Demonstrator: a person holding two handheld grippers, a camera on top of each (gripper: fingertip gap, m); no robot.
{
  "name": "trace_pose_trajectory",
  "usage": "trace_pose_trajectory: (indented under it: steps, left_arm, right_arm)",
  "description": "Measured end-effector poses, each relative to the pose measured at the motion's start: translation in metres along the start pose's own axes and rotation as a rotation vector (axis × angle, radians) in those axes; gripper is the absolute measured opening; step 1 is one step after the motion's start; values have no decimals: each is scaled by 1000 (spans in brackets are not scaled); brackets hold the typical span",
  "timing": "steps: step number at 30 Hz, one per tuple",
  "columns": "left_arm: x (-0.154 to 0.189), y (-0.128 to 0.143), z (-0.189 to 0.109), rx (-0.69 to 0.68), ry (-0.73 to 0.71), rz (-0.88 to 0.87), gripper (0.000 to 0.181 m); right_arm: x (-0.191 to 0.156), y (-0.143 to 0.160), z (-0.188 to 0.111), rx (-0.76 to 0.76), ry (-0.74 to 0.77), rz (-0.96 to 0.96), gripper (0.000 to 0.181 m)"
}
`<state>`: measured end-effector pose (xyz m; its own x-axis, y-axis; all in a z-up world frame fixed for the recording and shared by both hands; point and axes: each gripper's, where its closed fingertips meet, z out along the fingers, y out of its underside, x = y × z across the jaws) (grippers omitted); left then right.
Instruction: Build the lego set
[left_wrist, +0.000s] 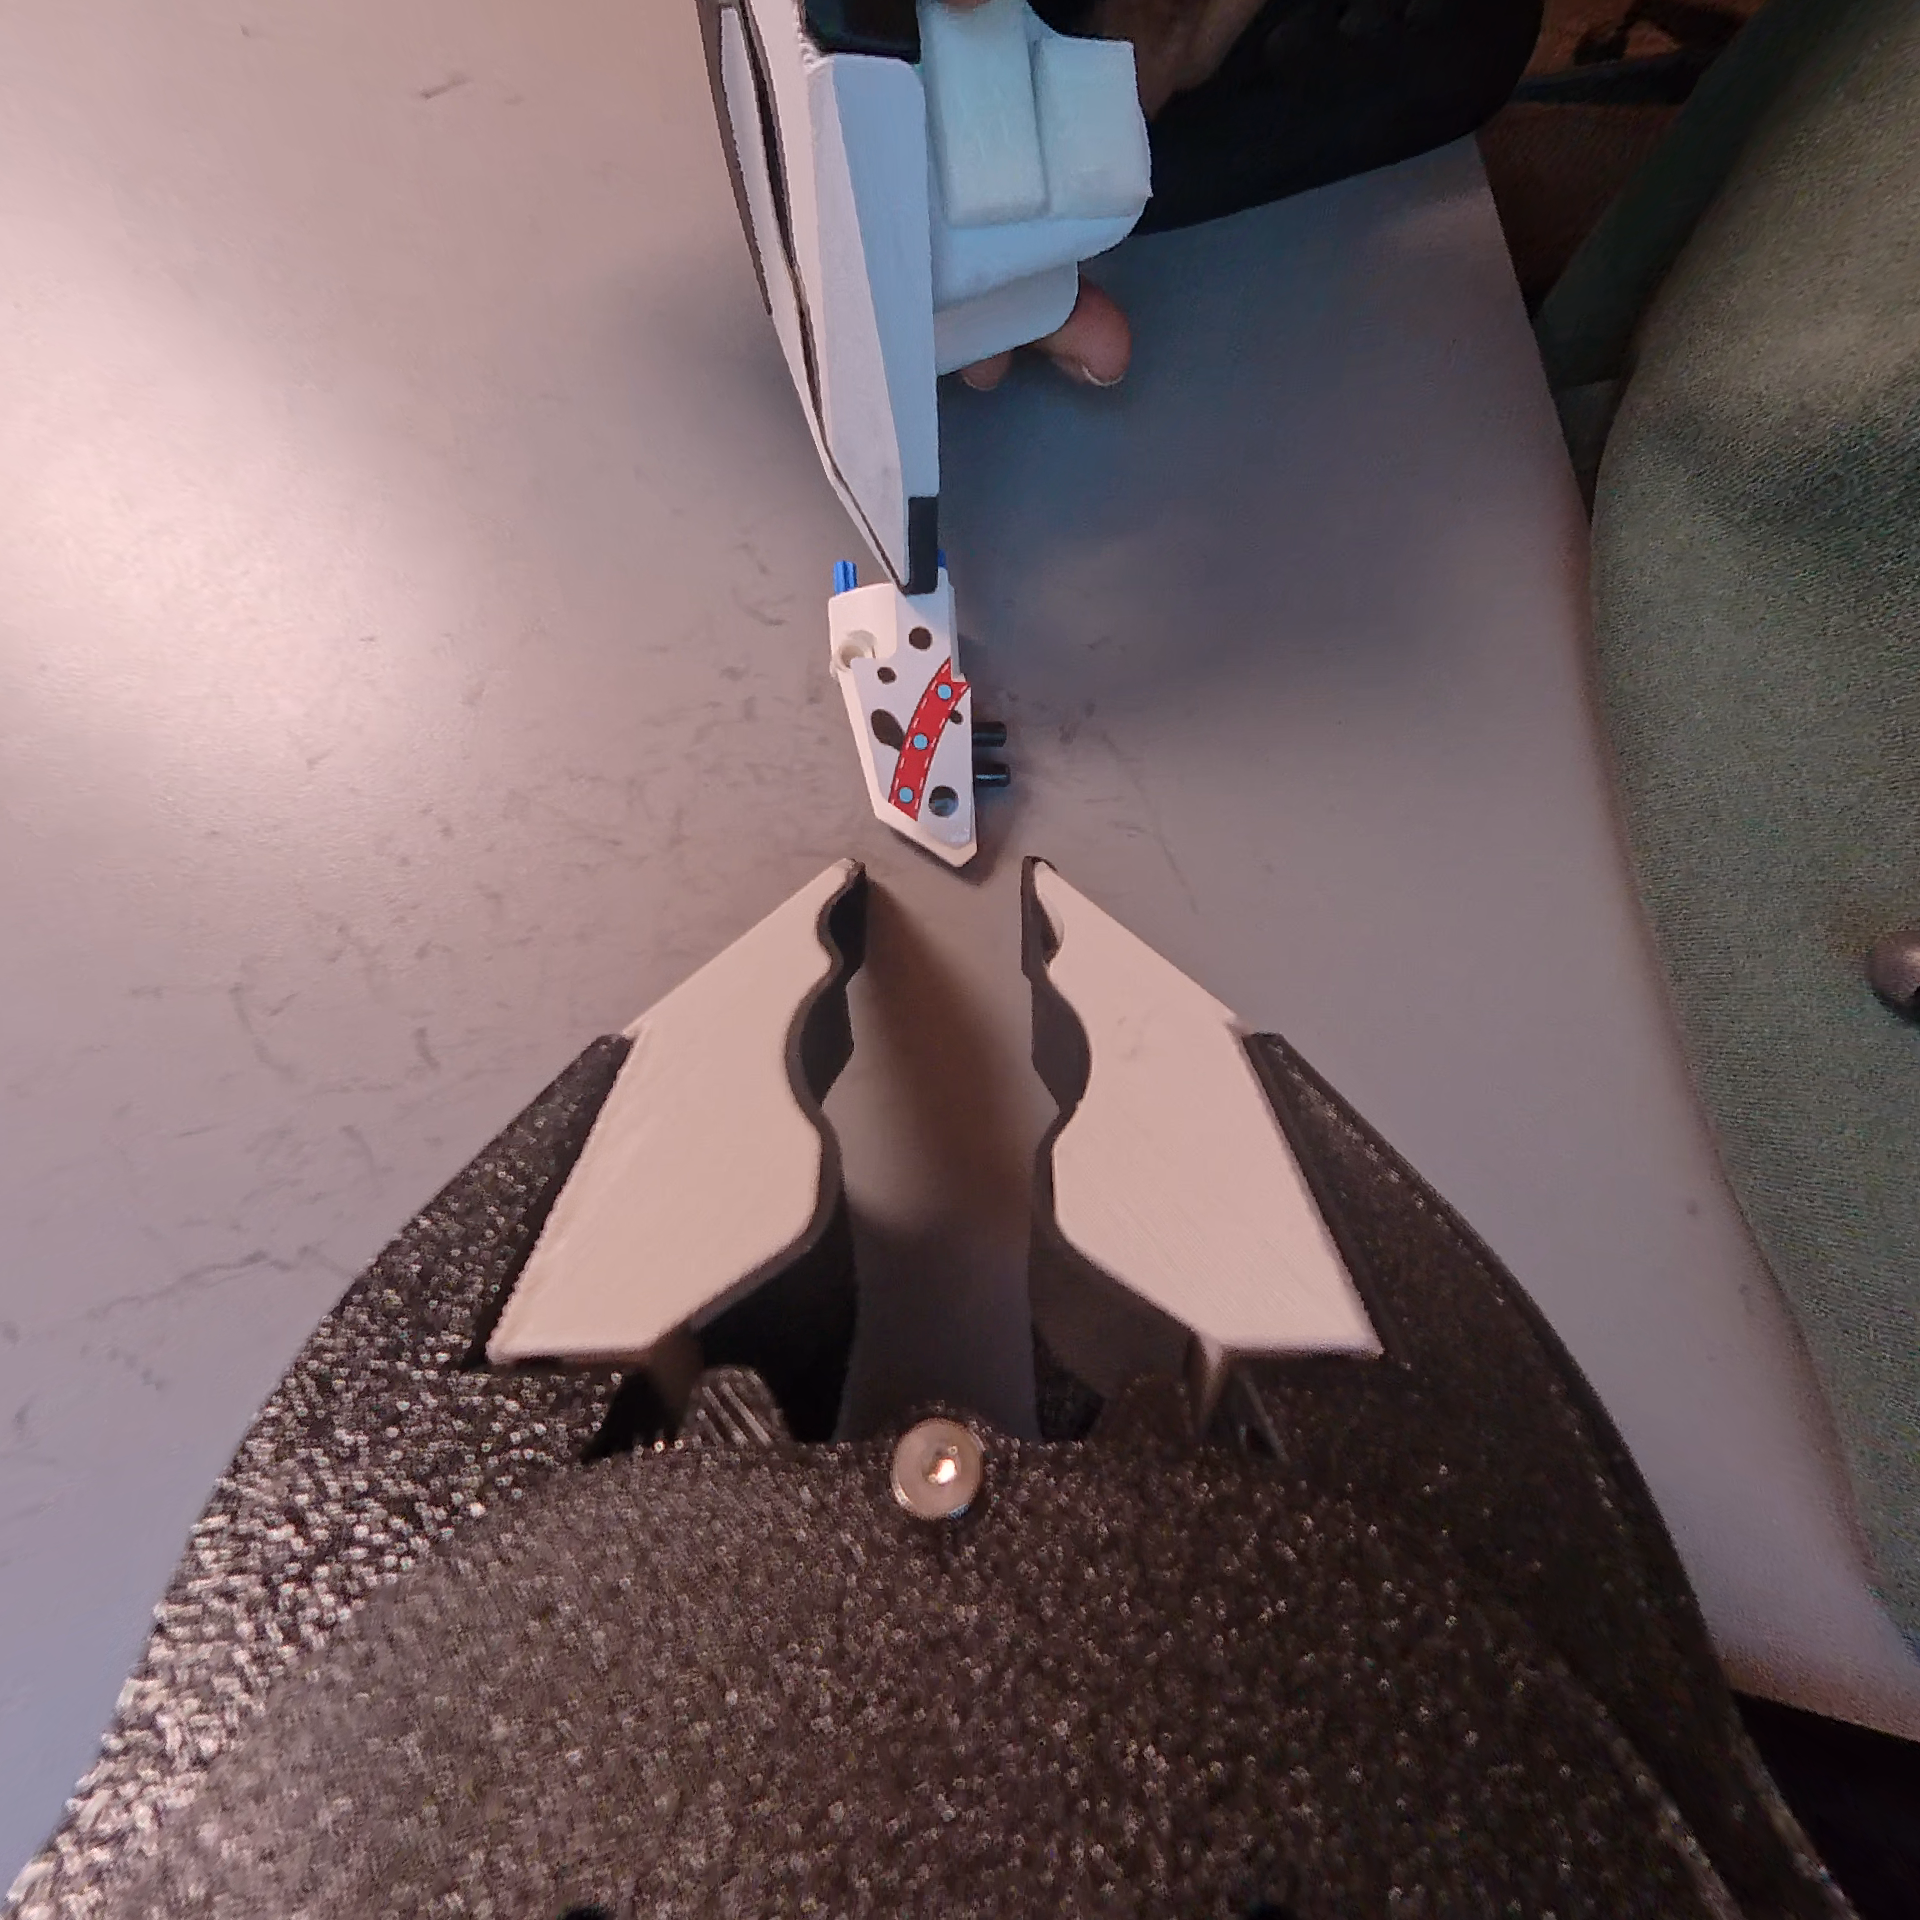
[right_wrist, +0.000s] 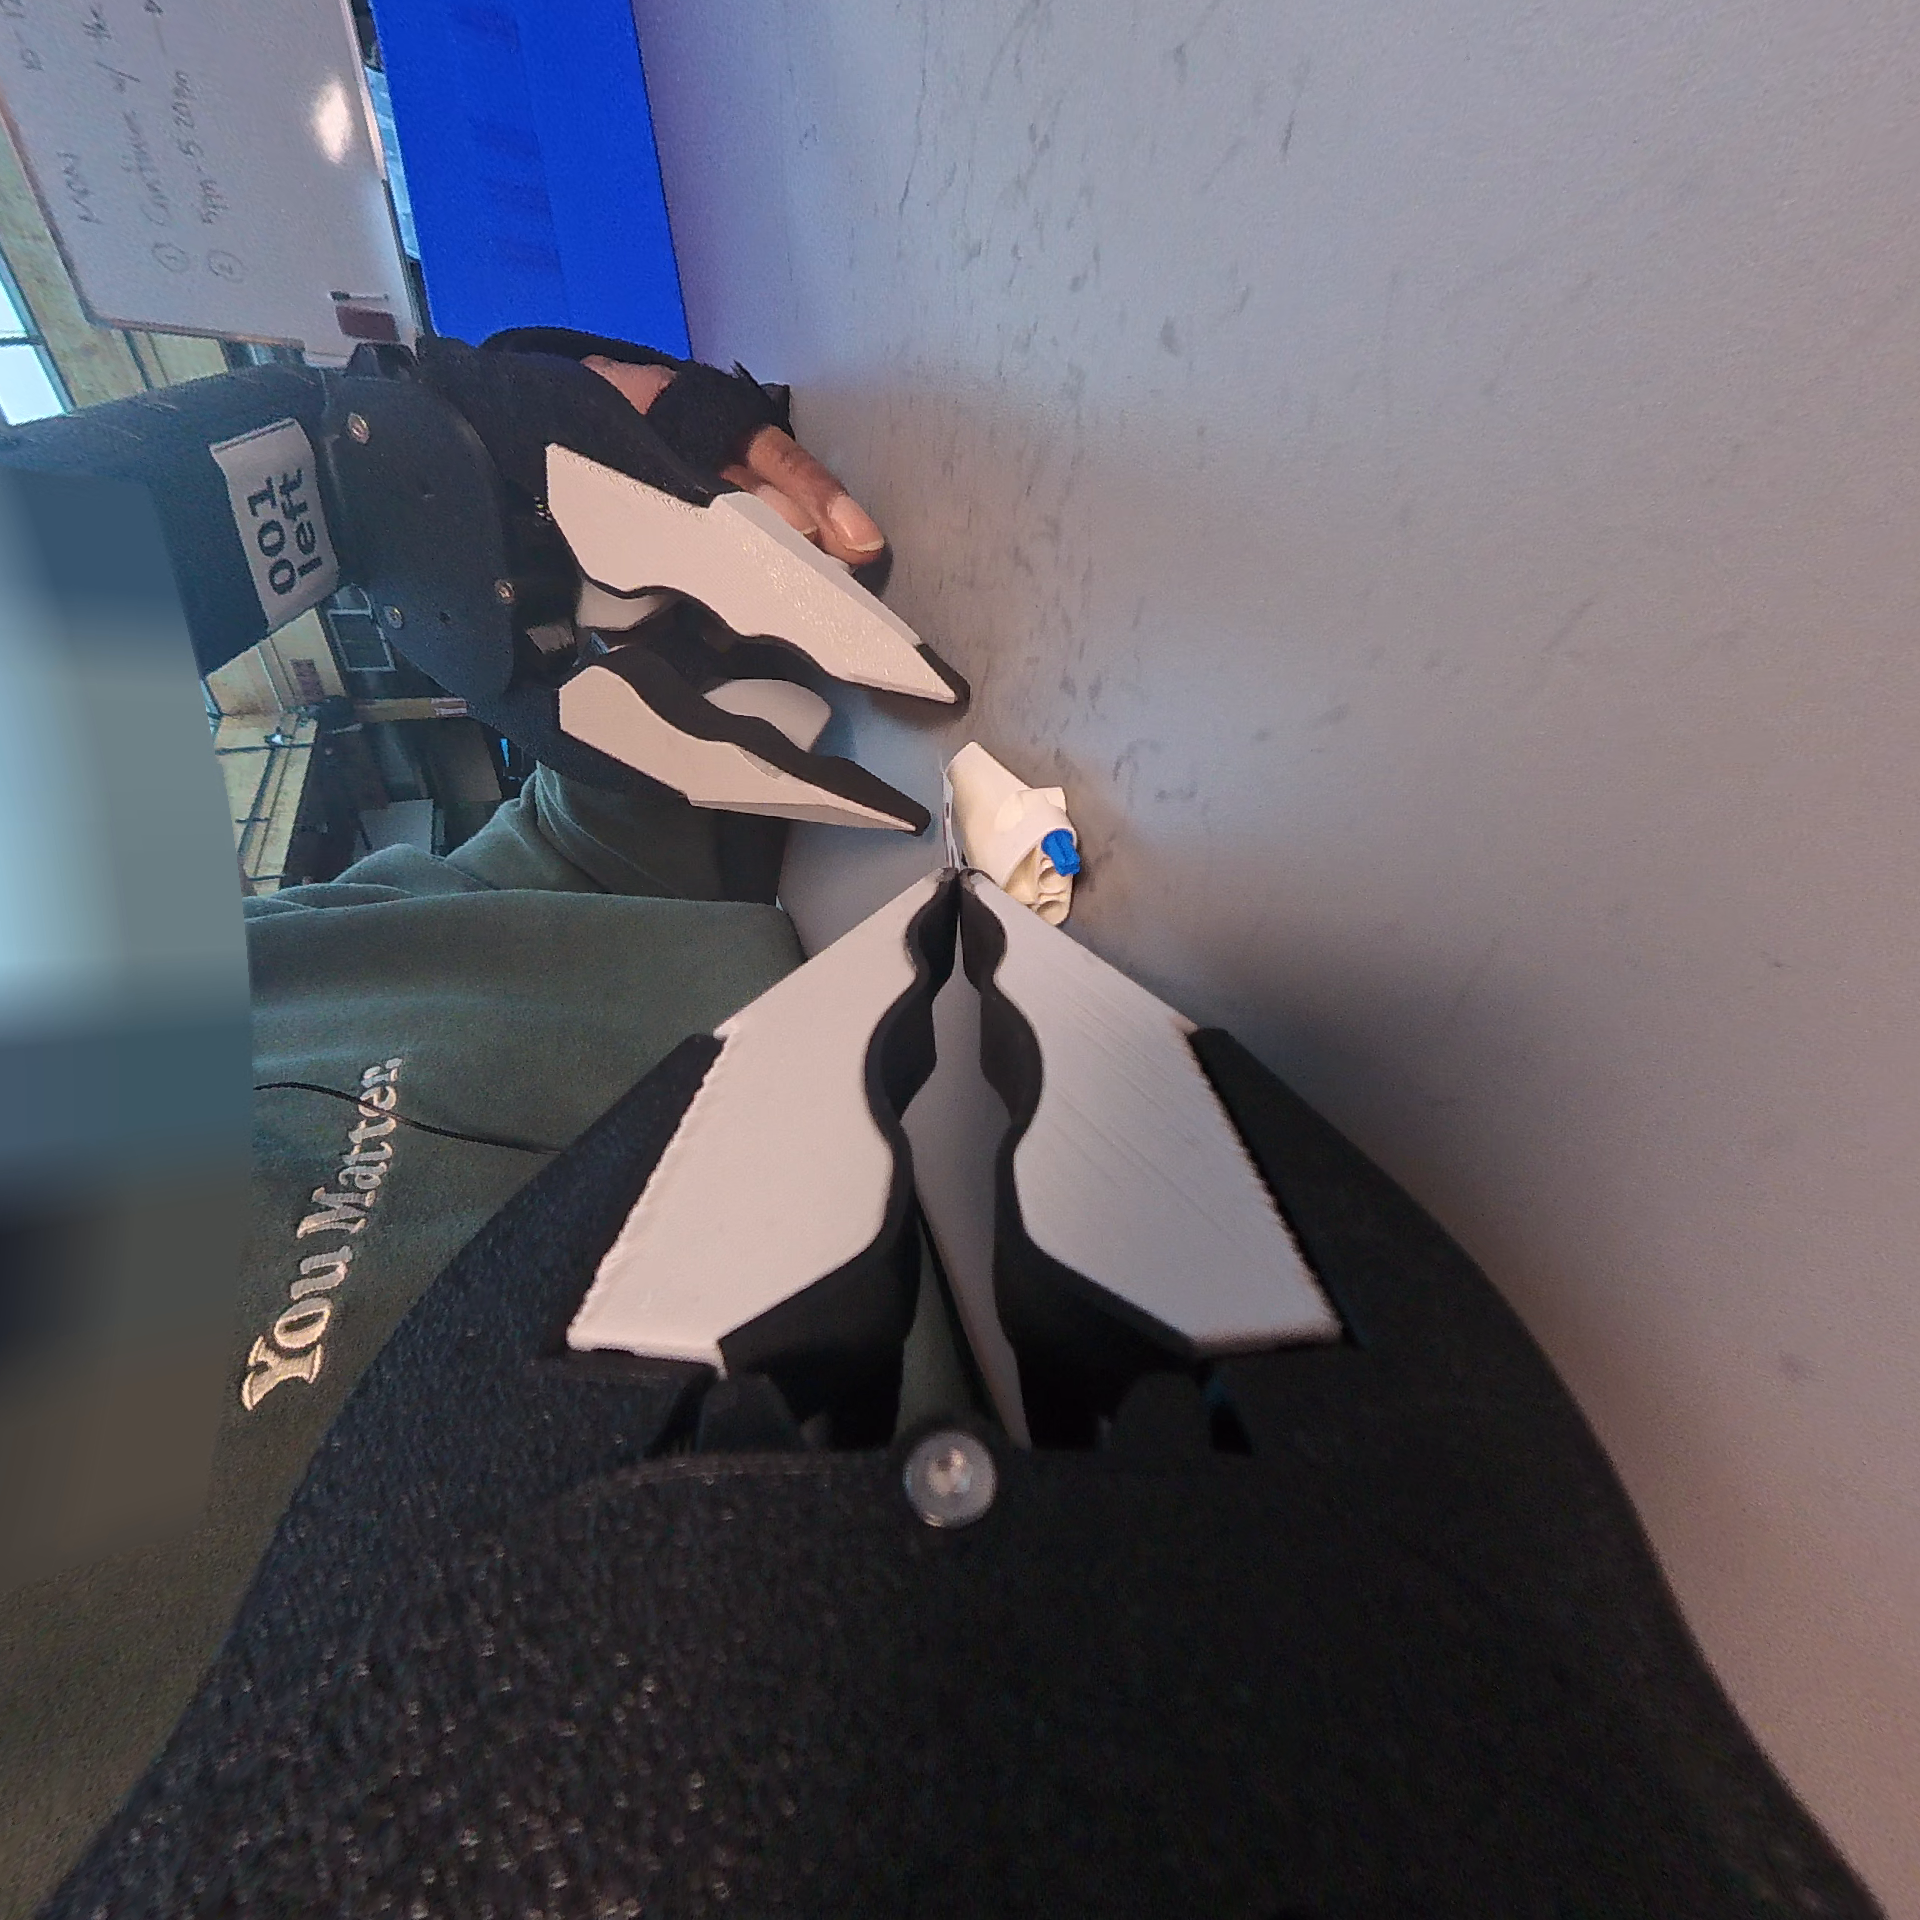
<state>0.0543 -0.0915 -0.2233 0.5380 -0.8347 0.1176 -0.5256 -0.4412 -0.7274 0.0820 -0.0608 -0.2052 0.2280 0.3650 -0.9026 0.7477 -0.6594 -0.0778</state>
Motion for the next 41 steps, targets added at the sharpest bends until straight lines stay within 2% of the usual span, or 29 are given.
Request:
trace_pose_trajectory:
  steps: [23, 31, 36, 41]
  left_arm:
    - [3, -1, 1, 0, 6, 8, 27]
    - [-5, -11, -2, 53, -56, 12, 29]
    - [-5, -7, 2, 28, -55, 13, 32]
    - [-4, -5, 4, 7, -50, 18, 30]
  right_arm:
    - [2, 0, -1, -28, 97, -39, 0]
    - [1, 0, 0, -42, 130, -51, 0]
    - [0, 0, 2, -39, 120, -36, 0]
    - [-9, -1, 2, -20, 42, -2, 0]
